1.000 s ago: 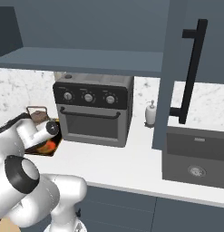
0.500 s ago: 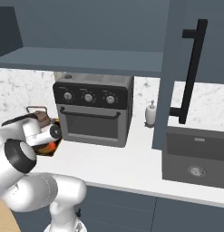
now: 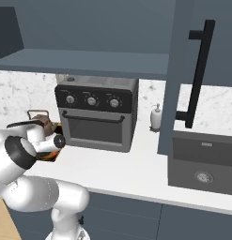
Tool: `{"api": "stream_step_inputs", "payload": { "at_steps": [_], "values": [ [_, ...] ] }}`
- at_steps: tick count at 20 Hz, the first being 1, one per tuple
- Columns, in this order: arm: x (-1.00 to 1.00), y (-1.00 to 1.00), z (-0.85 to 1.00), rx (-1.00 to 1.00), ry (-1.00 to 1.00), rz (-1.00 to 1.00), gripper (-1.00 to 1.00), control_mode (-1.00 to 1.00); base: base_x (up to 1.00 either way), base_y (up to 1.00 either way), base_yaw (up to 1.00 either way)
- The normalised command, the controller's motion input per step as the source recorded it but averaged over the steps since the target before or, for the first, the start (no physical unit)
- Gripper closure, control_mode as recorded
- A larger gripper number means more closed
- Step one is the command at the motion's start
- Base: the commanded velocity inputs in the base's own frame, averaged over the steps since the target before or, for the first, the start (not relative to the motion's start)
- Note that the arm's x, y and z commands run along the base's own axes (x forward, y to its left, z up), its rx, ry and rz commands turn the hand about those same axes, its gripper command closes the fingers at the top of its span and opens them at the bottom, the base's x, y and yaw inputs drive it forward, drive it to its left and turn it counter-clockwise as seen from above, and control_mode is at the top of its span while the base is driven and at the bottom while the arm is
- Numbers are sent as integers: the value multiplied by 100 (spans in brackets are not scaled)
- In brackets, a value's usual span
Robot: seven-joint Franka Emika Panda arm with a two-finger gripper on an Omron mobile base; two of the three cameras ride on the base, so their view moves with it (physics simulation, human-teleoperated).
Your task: Pick the kettle from the counter and place it on the tray. Then pick the mug from the cabinet and place it on the tray. Then close the cabinet doors.
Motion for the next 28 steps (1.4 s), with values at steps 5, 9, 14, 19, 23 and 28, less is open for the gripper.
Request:
{"api": "stream_step_inputs", "payload": {
  "at_steps": [5,9,14,19,23,28],
  "values": [
    [1,6,-21,0,0,0,100,-100,0,0,0],
    [2,9,-16,0,0,0,100,-100,0,0,0],
    [0,5,-4,0,0,0,-100,-100,0,0,0],
    [0,5,0,0,0,0,-100,-100,0,0,0],
    [0,12,3,0,0,0,-100,-100,0,0,0],
    [0,2,34,0,0,0,-100,-100,0,0,0]
  ]
}}
